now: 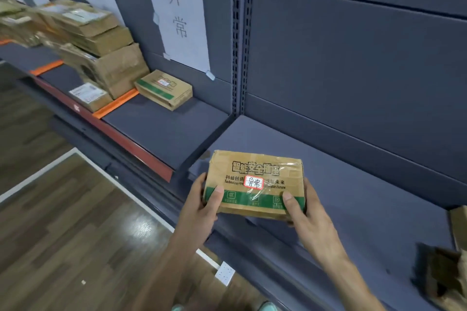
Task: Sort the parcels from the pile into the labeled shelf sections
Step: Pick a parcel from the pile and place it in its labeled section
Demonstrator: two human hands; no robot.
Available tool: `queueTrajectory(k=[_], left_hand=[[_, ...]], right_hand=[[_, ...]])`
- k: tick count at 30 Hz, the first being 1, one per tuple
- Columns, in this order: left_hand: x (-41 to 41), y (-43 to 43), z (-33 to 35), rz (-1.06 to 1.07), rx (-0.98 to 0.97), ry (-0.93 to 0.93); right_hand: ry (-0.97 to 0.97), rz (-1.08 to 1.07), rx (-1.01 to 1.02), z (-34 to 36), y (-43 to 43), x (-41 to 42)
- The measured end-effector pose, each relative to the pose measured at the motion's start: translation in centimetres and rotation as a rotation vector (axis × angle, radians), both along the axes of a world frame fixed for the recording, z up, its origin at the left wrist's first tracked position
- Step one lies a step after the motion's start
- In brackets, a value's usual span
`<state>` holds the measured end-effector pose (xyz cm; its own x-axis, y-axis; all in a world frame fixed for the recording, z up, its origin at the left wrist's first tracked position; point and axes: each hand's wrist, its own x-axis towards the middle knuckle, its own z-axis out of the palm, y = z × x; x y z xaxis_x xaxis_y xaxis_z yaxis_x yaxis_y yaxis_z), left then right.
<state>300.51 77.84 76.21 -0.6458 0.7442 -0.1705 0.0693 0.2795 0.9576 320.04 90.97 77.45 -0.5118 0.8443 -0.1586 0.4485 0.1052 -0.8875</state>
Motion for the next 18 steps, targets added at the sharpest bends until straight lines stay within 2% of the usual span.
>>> queueTrajectory(k=[12,18], left_hand=[[-15.0,-12.6,1.3,0.108,-0.072,0.076],[-20.0,-16.1,0.5,0.178,-0.068,0.026]], right_hand=[[0.075,0.138,-0.015,-0.5,-9.8,-17.2],[0.044,0.226,-0.028,-0.7,-11.6,-23.2]])
